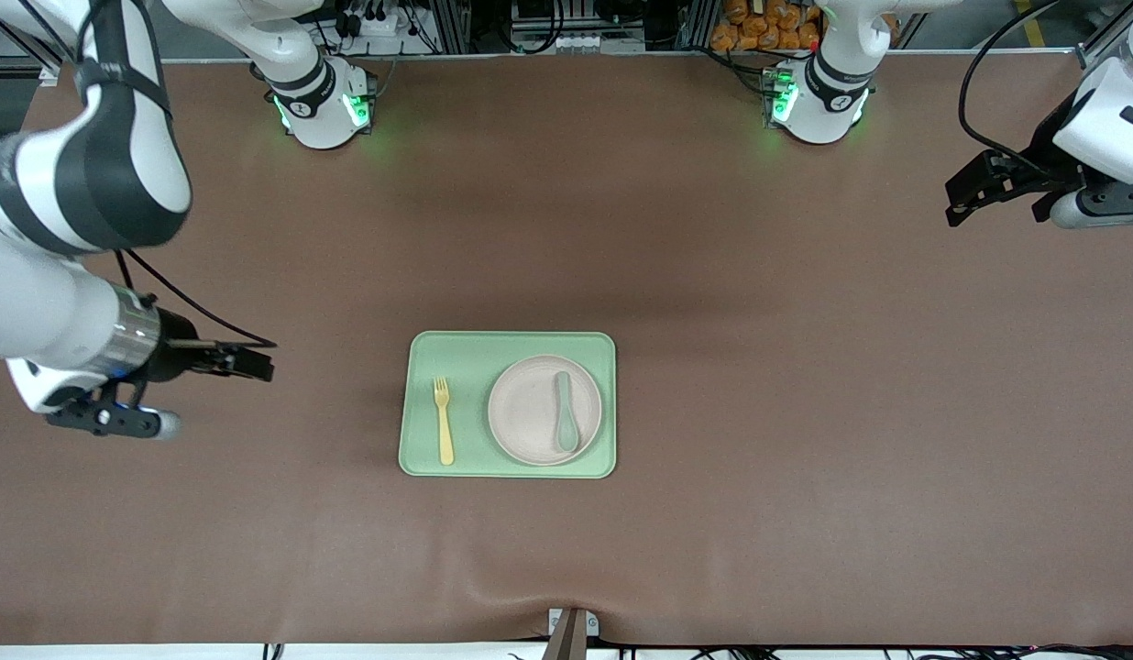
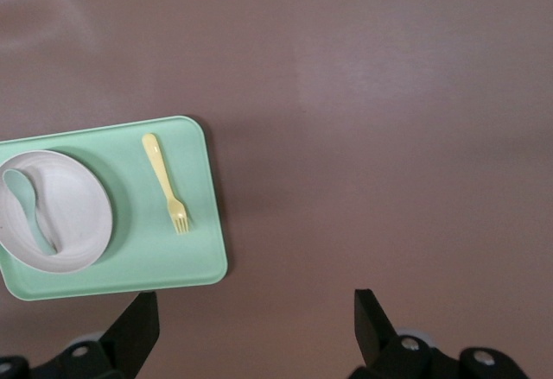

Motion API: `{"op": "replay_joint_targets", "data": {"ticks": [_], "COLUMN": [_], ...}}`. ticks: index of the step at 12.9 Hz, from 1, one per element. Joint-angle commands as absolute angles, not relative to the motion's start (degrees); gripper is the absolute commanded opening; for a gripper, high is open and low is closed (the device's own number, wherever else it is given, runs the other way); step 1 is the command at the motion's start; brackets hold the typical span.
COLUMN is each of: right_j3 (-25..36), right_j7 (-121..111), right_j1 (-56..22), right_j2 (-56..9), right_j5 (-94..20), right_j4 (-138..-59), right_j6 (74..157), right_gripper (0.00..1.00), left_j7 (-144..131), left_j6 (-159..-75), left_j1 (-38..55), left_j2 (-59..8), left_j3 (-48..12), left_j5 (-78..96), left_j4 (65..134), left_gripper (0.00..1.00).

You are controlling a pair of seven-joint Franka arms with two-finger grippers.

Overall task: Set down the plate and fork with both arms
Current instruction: 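Open the right gripper and withdraw it from the tray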

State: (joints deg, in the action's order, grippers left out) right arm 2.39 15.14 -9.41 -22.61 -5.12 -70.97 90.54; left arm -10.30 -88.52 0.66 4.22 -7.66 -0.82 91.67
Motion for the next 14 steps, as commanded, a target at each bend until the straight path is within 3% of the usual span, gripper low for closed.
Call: {"op": "replay_joint_targets", "data": {"ticks": [1, 8, 14], "right_j3": [1.76, 1.58, 1.58], "right_j7": [16.00, 13.89, 2.46], "right_j1": [-8.61, -4.93, 0.44], "right_j2": [-16.37, -5.11, -2.29], "right_j5": [-3.34, 1.05, 0.26], "right_j4": [-74.78, -84.28, -87.19], "right_j6": [89.65, 89.38, 89.91], "right_gripper": [1.00, 1.00, 1.00], "left_j7": [-9.32, -9.23, -9.14], "left_j6": [-88.51, -88.51, -89.03], "left_j1": [-0.09, 0.62, 0.26], "left_j2": [5.89, 6.15, 5.54], "left_j3": [-8.96, -8.35, -8.26], "left_j5": [-0.70, -0.97, -1.67], "left_j4": [93.16, 93.34, 92.72], "left_gripper": [1.00, 1.00, 1.00]}}
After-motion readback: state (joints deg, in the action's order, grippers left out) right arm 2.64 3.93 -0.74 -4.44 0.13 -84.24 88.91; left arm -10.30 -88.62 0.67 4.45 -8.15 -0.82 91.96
